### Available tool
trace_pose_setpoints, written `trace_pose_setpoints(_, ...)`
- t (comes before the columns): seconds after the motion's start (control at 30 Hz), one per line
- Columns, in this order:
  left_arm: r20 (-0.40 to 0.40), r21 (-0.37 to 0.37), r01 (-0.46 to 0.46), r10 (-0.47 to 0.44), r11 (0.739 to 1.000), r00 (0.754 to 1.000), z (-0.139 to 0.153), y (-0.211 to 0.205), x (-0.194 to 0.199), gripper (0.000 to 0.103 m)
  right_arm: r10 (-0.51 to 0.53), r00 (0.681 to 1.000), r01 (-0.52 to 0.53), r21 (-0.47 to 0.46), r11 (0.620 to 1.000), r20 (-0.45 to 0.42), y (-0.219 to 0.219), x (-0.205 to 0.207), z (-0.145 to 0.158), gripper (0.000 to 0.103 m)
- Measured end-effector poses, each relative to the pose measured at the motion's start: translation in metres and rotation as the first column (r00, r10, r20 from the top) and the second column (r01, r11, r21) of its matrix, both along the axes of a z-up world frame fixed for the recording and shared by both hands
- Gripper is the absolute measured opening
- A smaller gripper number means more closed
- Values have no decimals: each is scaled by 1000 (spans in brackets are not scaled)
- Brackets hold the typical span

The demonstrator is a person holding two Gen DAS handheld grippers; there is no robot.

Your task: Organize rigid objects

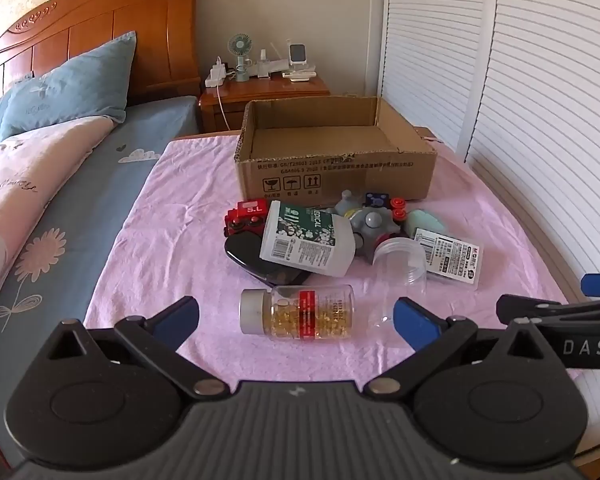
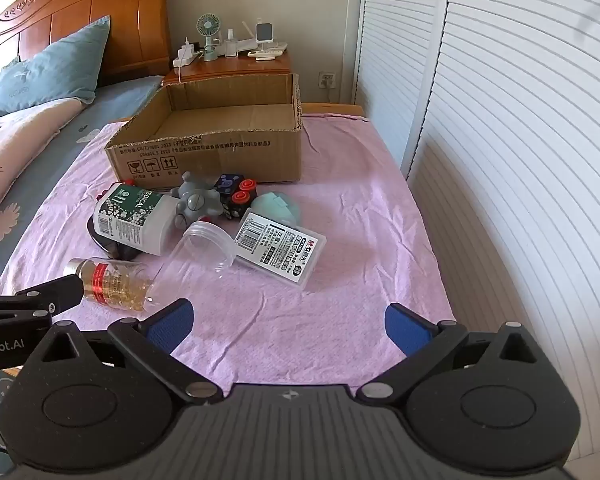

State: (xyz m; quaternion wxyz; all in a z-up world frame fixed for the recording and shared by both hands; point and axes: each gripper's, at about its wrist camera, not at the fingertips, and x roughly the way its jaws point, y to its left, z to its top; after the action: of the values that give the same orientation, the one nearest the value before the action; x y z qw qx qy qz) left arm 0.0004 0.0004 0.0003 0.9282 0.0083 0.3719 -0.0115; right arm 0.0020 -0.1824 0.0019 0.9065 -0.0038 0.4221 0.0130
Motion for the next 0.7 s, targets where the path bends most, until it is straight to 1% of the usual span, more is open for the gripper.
trace_pose_setpoints(0.2, -4, 10, 9, -9, 1000, 1000, 1, -1, 1, 102, -5, 1000, 5, 0, 1000, 6, -1, 2, 1, 103)
trace_pose_setpoints(0.27, -4, 2, 5, -5, 1000, 1000, -3, 2, 0, 102, -6, 1000, 6, 0, 1000, 6, -1, 3, 1, 103)
trace_pose_setpoints(0.53, -4, 5, 0, 0, 1000, 1000, -3, -2, 2, 102, 2, 1000, -2, -2, 1000, 12, 2, -1, -4, 103)
trace_pose_setpoints(0.57, -4, 5, 0, 0, 1000, 1000, -2, -2, 2, 102, 1, 1000, -1, 0, 1000, 13, 0, 1, 0, 103)
trace_pose_setpoints(0.7, -3, 4, 2, -2, 1000, 1000, -3, -1, 1, 102, 1, 1000, -1, -1, 1000, 13, 1, 0, 2, 103)
